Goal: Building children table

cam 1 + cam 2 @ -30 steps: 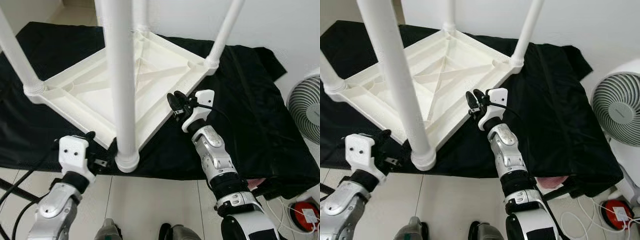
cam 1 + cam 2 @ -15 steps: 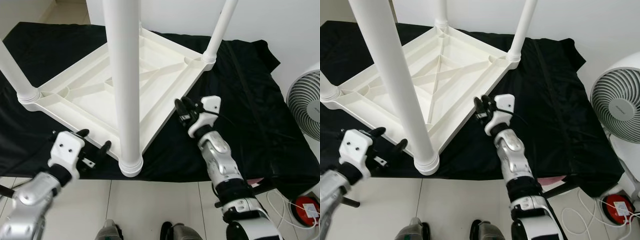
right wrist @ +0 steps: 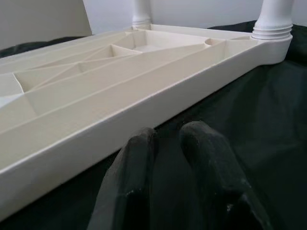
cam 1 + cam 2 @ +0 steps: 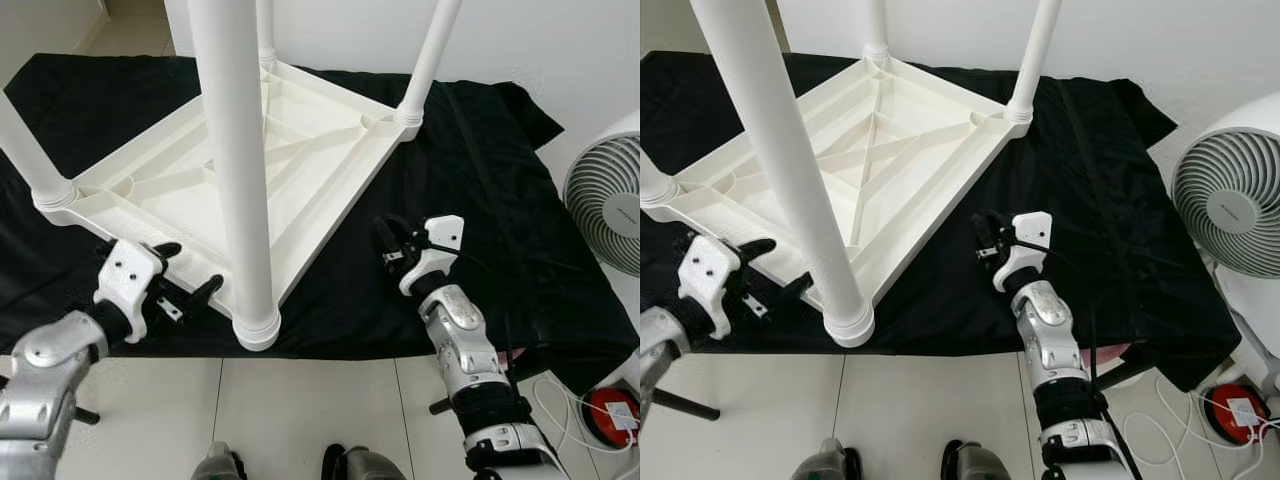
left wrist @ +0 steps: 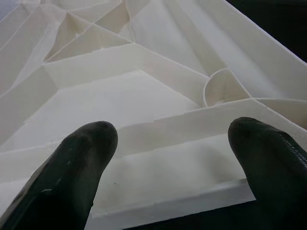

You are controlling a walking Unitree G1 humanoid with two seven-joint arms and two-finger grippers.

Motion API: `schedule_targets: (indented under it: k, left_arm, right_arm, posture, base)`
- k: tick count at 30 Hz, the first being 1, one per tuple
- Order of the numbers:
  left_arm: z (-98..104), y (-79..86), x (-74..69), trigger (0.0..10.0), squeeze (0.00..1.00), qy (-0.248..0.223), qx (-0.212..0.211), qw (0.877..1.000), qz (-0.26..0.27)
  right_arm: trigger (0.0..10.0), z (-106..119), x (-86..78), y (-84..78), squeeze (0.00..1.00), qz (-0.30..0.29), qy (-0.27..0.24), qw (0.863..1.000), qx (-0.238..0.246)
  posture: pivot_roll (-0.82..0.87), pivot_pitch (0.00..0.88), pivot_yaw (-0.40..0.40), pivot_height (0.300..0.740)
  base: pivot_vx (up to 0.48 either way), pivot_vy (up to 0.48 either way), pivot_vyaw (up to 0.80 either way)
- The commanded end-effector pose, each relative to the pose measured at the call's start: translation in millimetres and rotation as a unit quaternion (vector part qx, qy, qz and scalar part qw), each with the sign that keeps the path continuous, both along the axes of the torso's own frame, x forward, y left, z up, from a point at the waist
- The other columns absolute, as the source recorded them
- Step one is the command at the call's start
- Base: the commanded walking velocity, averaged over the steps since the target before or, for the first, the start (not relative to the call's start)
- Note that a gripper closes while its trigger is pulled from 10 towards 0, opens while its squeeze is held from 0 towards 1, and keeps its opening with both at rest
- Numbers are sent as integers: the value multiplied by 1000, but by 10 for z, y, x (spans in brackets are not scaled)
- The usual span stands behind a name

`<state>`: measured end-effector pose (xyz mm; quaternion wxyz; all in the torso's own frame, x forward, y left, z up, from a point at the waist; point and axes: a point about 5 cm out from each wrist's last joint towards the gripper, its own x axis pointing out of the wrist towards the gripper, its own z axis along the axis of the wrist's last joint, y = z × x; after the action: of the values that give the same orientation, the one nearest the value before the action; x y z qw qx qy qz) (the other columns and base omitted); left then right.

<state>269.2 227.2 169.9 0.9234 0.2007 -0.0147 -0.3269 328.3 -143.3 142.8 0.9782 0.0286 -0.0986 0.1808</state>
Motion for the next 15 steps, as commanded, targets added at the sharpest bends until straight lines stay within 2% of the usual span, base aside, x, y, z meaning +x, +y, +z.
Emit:
schedule_targets:
  k: [1,3,4,9,10,15]
  left_arm:
    - [-44,-28,-14,10000,1000,18,9,999,-39]
    - [-25,-17,-10,10000,976,26,13,998,-56]
    - [1,32,-3,10000,0,40,18,997,-69]
    - [46,165,-27,10000,0,83,36,991,-100]
    - [26,185,-67,10000,0,109,49,985,-125]
    - [-56,135,-143,10000,0,128,90,974,-166]
  right_arm:
    - [10000,-15,-15,-47,0,-6,4,1000,-5]
    - [10000,-9,-17,-58,0,-7,3,1000,-6]
    - [10000,-2,-17,-68,0,-8,3,1000,-7]
    - [10000,10,-21,-96,0,-12,1,1000,-8]
    - [10000,14,-23,-96,0,-14,1,1000,-8]
    - [10000,18,-24,-92,0,-15,1,1000,-8]
  posture:
    - [28,152,-19,740]
    - [28,152,-19,740]
    - [20,155,-16,740]
    - [20,155,-16,740]
    - [21,153,-10,740]
    - [19,152,-7,740]
  base:
    - [0,0,0]
    - [0,0,0]
    - [0,0,0]
    - [0,0,0]
    - [0,0,0]
    - [0,0,0]
